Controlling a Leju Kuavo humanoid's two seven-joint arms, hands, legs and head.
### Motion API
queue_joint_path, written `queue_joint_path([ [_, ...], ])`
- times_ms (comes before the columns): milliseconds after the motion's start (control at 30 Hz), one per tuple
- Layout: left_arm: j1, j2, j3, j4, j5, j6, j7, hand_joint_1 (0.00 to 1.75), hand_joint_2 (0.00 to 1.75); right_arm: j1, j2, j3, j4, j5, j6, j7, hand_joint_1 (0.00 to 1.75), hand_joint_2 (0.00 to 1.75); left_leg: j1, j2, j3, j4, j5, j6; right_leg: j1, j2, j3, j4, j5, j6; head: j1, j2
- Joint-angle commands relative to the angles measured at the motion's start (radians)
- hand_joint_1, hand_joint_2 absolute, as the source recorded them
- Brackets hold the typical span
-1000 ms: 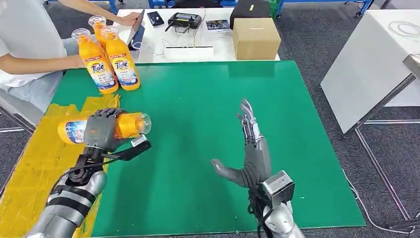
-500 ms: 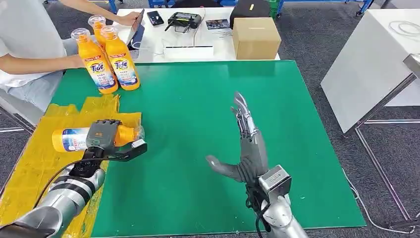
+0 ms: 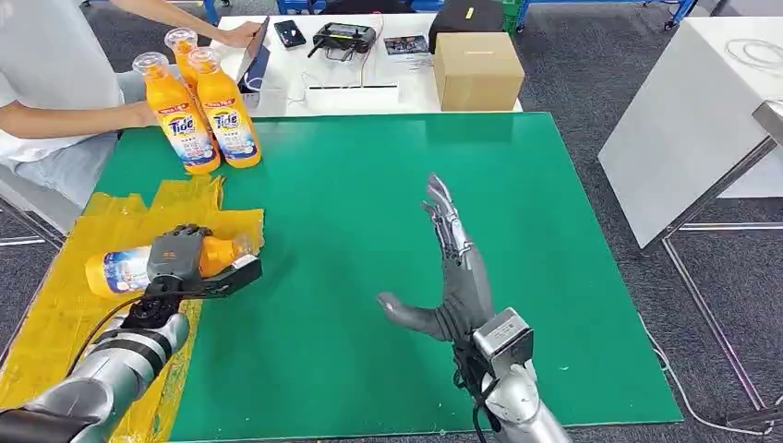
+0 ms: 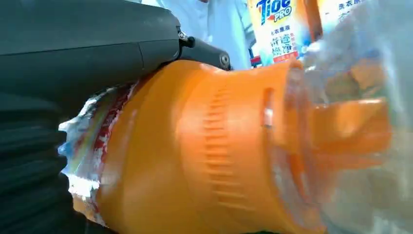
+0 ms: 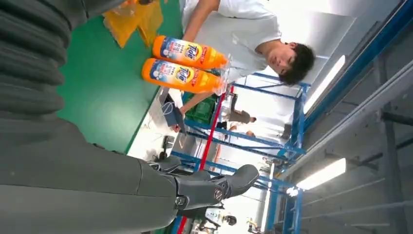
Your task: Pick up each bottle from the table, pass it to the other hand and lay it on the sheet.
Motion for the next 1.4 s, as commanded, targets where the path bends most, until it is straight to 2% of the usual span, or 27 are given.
queue_joint_path([
  [33, -0.032, 0.0, 0.08, 0.102, 0.045, -0.039, -0.04, 0.0, 1.75, -0.044, -0.018, 0.021, 0.055, -0.007, -0.013, 0.003, 0.0, 1.75, 0.001, 0.002, 0.004, 0.0, -0.002, 0.0, 0.001, 0.003, 0.004, -0.001, 0.0, -0.001, 0.0, 0.0],
  [267, -0.017, -0.012, 0.113, 0.086, 0.082, -0.078, -0.063, 0.0, 1.75, -0.043, -0.017, 0.013, 0.056, -0.01, -0.018, -0.001, 0.0, 1.75, 0.001, 0.002, 0.005, -0.001, -0.001, 0.0, 0.001, 0.002, 0.005, -0.002, 0.0, -0.001, 0.0, 0.0],
  [533, -0.003, -0.047, 0.184, 0.06, 0.169, -0.028, -0.173, 0.0, 1.75, -0.037, -0.018, 0.008, 0.067, -0.006, -0.028, 0.004, 0.0, 1.75, 0.0, 0.0, 0.005, -0.001, -0.001, 0.0, 0.0, 0.0, 0.005, -0.002, -0.001, -0.001, 0.0, 0.0],
  [600, 0.013, -0.061, 0.215, 0.033, 0.222, 0.017, -0.236, 0.0, 1.75, -0.032, -0.019, 0.003, 0.065, -0.006, -0.033, 0.004, 0.0, 1.75, 0.001, 0.0, 0.007, -0.001, -0.002, 0.0, 0.001, 0.001, 0.007, -0.002, -0.001, -0.001, 0.0, 0.0],
  [700, 0.013, -0.061, 0.215, 0.033, 0.222, 0.017, -0.236, 0.0, 1.75, -0.032, -0.019, 0.003, 0.065, -0.006, -0.033, 0.004, 0.0, 1.75, 0.0, 0.0, 0.005, -0.001, -0.001, 0.0, 0.0, 0.0, 0.005, -0.002, 0.0, 0.0, 0.0, 0.0],
  [767, 0.036, -0.074, 0.239, -0.008, 0.282, 0.062, -0.323, 0.0, 1.75, -0.025, -0.023, 0.0, 0.062, -0.005, -0.036, 0.004, 0.0, 1.75, 0.001, -0.001, 0.006, 0.0, -0.002, 0.0, 0.001, 0.0, 0.007, -0.002, -0.001, -0.001, 0.0, 0.0],
  [833, 0.084, -0.096, 0.259, -0.102, 0.382, 0.111, -0.452, 0.0, 1.75, -0.009, -0.029, -0.008, 0.055, 0.001, -0.045, -0.002, 0.0, 1.75, 0.0, 0.0, 0.005, -0.001, -0.001, 0.0, 0.0, 0.0, 0.005, -0.002, -0.001, -0.001, 0.0, 0.0],
  [900, 0.149, -0.12, 0.254, -0.23, 0.49, 0.077, -0.545, 0.0, 1.75, 0.013, -0.034, -0.023, 0.045, 0.008, -0.055, -0.008, 0.0, 1.75, 0.0, -0.001, 0.004, -0.001, -0.001, 0.0, 0.0, -0.001, 0.004, -0.002, -0.001, 0.0, 0.0, 0.0],
  [1067, 0.396, -0.121, 0.111, -0.706, 0.637, -0.008, -0.545, 0.0, 1.75, 0.096, -0.044, -0.083, -0.001, 0.044, -0.079, -0.028, 0.0, 1.75, 0.0, -0.002, 0.006, -0.001, -0.002, 0.001, 0.0, -0.002, 0.007, -0.004, -0.002, 0.0, 0.0, 0.0],
  [1167, 0.419, -0.116, 0.095, -0.752, 0.638, -0.011, -0.53, 0.0, 1.75, 0.106, -0.046, -0.091, -0.009, 0.046, -0.078, -0.03, 0.0, 1.75, 0.0, -0.001, 0.005, 0.0, -0.004, 0.0, 0.0, 0.0, 0.005, -0.002, -0.002, 0.0, 0.0, 0.0],
  [1333, 0.594, -0.098, 0.02, -1.105, 0.749, -0.054, -0.558, 0.0, 1.75, 0.208, -0.033, -0.178, -0.071, 0.081, -0.115, -0.044, 0.0, 1.75, 0.0, 0.0, 0.0, 0.0, -0.002, 0.0, 0.0, 0.0, 0.0, -0.001, -0.001, -0.001, 0.0, 0.0],
  [1400, 0.613, -0.097, 0.012, -1.14, 0.748, -0.057, -0.55, 0.0, 1.75, 0.219, -0.035, -0.184, -0.078, 0.083, -0.111, -0.051, 0.0, 1.75, 0.001, -0.001, 0.003, 0.001, -0.004, 0.0, 0.001, 0.0, 0.003, -0.002, -0.003, -0.001, 0.0, 0.0],
])
